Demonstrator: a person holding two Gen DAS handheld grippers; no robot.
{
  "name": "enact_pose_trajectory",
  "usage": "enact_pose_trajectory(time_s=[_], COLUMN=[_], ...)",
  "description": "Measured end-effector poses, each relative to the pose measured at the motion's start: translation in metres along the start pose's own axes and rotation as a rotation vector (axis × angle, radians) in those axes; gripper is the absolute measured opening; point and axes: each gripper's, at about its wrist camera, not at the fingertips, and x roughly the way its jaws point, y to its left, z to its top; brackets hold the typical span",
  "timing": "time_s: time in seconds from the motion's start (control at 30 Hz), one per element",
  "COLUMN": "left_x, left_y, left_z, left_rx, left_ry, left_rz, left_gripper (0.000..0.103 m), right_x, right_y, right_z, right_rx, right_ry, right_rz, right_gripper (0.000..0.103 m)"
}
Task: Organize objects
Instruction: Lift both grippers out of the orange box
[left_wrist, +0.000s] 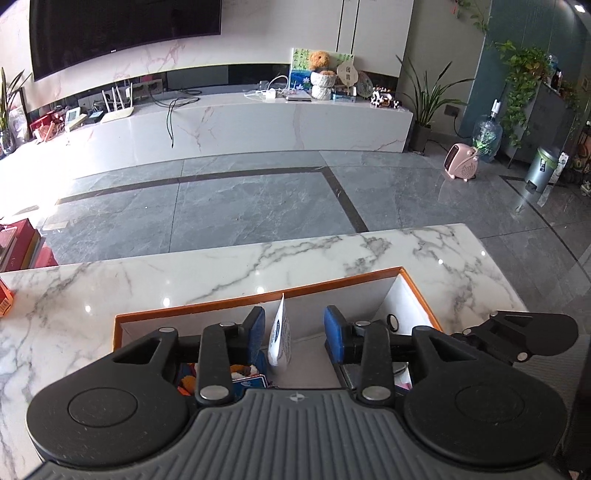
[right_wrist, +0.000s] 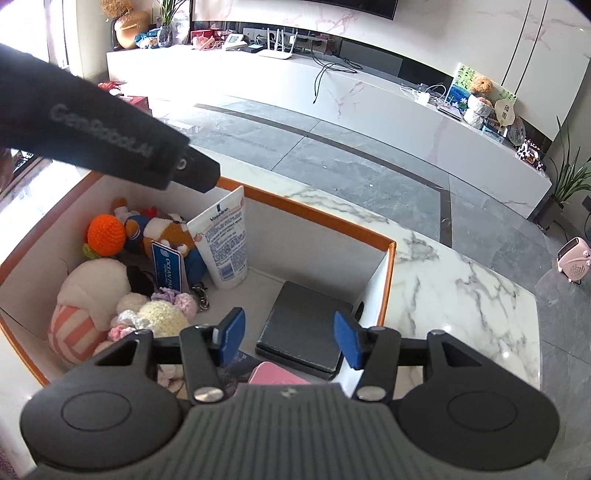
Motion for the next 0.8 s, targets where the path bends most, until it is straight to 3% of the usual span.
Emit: enact_pose_trajectory(time_s=[0.23,0.47,0.63,0.8], left_x=[-0.061,-0.089,-0.090,-0.067], left_y=[-0.014,-0.023,-0.023,-0.026], left_z=[-0.028,-0.077,-0.115,-0.151], left_rx=[0.060,0.077,0.060,0.062], left_ry=[-0.095,-0.122,-0.101,-0.016], left_rz=[-0.068,-0.140,-0.176,-0.202], left_gripper=[0.042,0.042,0.042,0.050], right_x=[-0.045,-0.094,-0.115,-0.100], right_y=[0.006,0.019,0.034,0.037], right_z=[-0.017,-0.059,-0.109,-0.153], right_rx=[0.070,0.171,0.242,0.336], right_ry=[-0.065,-0.155,-0.205,-0.151], right_rz=[0.029,0.018,-0.045,-0.091], right_gripper=[0.062,0.065,0.073,0.079])
